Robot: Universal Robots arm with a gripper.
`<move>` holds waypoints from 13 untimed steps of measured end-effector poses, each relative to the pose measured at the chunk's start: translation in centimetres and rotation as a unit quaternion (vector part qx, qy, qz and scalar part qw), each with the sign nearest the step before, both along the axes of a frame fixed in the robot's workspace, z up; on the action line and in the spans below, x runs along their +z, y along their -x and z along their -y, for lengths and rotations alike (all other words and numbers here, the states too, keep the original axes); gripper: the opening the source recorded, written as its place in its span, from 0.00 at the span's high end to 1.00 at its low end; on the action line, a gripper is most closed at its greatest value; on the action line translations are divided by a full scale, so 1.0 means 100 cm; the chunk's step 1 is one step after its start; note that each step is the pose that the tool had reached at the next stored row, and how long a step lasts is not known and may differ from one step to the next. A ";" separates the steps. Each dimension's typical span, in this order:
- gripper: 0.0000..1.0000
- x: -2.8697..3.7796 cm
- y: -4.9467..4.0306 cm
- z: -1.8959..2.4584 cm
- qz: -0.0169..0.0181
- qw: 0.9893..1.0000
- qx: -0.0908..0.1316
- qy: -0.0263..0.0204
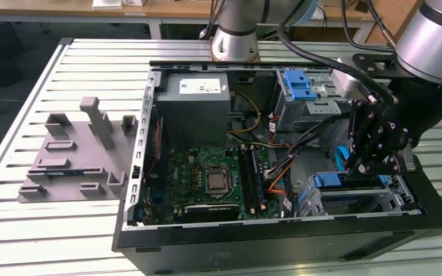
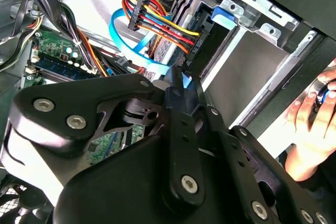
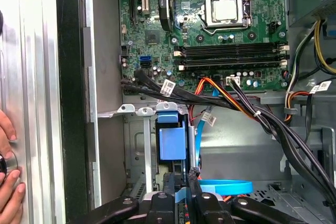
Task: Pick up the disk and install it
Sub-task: 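Insert the second disk wire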
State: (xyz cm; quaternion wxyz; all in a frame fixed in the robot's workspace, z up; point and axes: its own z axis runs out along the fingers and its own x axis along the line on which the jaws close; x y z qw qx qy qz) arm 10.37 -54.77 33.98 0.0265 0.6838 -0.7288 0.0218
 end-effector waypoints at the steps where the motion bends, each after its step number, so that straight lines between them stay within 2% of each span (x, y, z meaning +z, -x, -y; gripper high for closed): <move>1: 0.76 0.0000 0.0000 0.0000 0.000 1.000 0.000 0.000; 13: 0.76 -0.0024 -0.0020 0.0000 0.000 1.000 0.000 -0.001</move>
